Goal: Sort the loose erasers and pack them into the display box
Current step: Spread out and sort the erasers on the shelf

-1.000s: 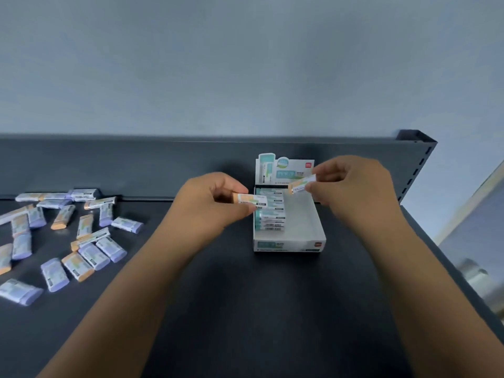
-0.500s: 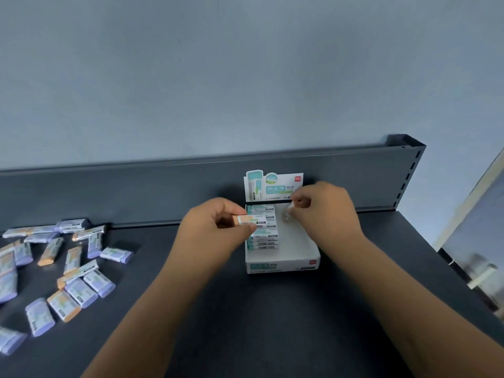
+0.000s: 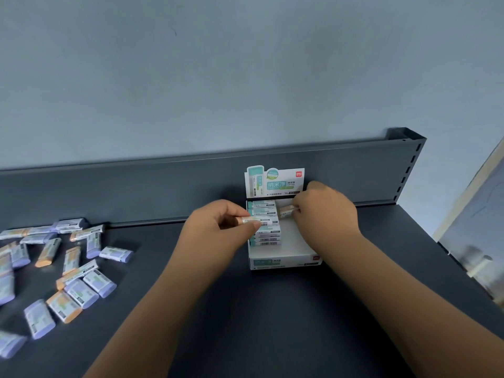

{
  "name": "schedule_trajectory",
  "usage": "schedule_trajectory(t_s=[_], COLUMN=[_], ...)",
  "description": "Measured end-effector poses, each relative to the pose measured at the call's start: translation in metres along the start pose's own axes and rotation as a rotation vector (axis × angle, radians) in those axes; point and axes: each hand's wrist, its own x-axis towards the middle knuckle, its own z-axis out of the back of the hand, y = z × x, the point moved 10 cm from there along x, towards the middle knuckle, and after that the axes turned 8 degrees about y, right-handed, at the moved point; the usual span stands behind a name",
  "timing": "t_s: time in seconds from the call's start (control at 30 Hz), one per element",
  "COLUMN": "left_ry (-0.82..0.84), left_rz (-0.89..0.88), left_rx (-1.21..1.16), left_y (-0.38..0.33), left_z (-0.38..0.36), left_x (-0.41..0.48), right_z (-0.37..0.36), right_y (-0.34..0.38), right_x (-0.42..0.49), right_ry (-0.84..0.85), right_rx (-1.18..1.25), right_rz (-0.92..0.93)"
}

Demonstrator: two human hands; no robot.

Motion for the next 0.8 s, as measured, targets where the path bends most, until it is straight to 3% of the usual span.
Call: schedule_trajectory(t_s=[0.43,0.8], left_ry=[0.006,-0.029], left_rz=[-0.029,-0.126], left_rx=[-0.013,0.15], left_y=[-0.001,-0.022], left_z=[0.001,-0.005], left_x=[-0.003,0.01], right_z=[-0.002,-0.002], right_y=[0.004,0.001], right_x=[-0.004,-0.007], right_ry=[0.031,0.052], right_rx=[-0.06,0.004], right_rz=[-0.025,-0.033])
